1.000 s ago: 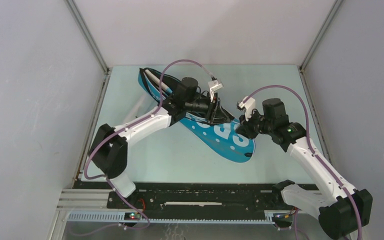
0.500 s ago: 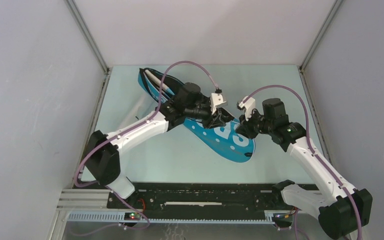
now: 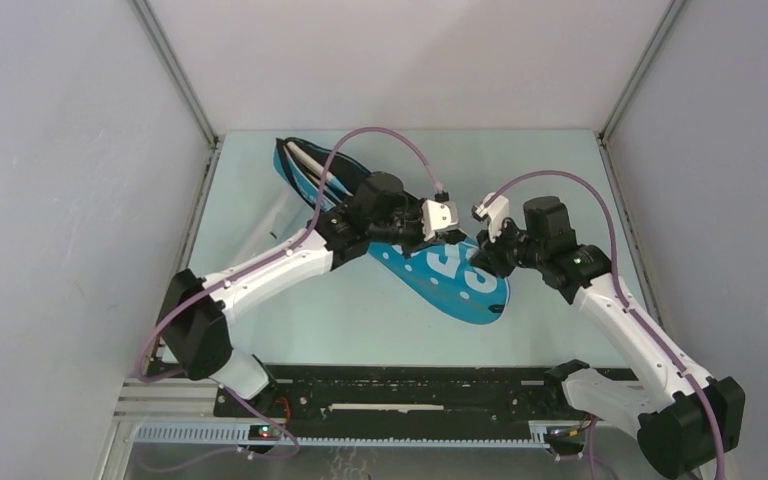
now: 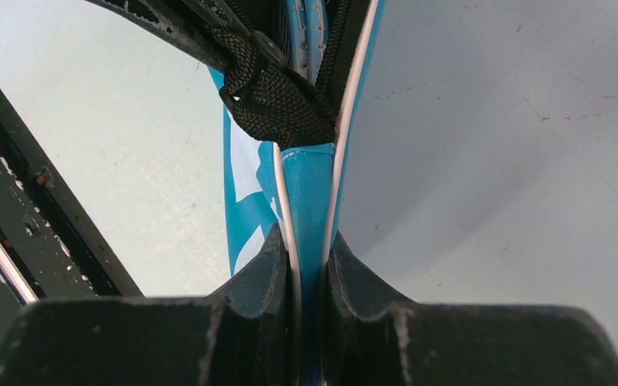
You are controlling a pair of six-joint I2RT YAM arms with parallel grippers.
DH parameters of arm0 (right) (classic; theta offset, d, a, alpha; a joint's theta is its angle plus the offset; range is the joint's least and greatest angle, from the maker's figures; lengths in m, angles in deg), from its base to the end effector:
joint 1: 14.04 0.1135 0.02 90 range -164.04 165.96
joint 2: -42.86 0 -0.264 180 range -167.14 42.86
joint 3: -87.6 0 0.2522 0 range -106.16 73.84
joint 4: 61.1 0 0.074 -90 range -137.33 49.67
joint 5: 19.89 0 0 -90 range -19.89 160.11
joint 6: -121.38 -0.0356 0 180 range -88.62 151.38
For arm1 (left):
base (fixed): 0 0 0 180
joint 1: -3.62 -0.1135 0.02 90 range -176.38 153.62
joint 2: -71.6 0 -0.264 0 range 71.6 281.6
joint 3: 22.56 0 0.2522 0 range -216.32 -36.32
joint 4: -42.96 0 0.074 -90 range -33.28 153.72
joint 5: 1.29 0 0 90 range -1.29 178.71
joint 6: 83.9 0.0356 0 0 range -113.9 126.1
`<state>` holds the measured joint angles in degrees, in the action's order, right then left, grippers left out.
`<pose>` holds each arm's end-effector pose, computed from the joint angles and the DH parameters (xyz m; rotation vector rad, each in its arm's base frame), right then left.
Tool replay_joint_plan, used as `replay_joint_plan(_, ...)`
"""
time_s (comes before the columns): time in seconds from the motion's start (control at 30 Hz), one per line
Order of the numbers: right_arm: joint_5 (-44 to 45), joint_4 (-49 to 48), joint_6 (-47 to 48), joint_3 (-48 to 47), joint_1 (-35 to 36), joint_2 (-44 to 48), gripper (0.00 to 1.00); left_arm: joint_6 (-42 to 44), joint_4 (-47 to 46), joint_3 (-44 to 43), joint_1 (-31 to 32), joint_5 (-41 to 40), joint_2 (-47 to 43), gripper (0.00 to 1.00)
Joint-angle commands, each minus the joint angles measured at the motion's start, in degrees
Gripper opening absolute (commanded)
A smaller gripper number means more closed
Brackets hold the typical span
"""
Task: Pack up the badminton gear
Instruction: Adjust the racket bag at the center of the board.
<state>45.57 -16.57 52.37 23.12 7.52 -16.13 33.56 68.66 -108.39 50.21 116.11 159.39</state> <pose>0.1970 0.0937 0.2969 -1.0161 1.9777 0.4862 0.2323 -0.2694 0.3197 1.4716 1.4505 -0.6969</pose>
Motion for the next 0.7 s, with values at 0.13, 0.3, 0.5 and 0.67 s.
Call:
replay_joint_plan(0.13,4.56,1.33,6.99,1.06,0.24,-0.52,0.0,1.77,10.64,-10.37,-3.45,1.37,-2.23,0.12)
replay_joint_plan(0.3,4.51,1.07,7.84,2.14,0.37,0.37,0.0,3.8,16.17,-15.38,-5.18,1.63,-1.26,0.11)
replay_joint_plan(0.5,1.46,1.75,9.01,2.32,0.45,0.84,0.0,6.75,15.34,-17.27,-6.0,-1.12,0.42,0.0)
replay_joint_plan(0.67,1.42,1.67,9.03,2.29,1.02,0.64,0.0,8.75,19.3,-22.01,-6.52,0.83,3.23,0.04)
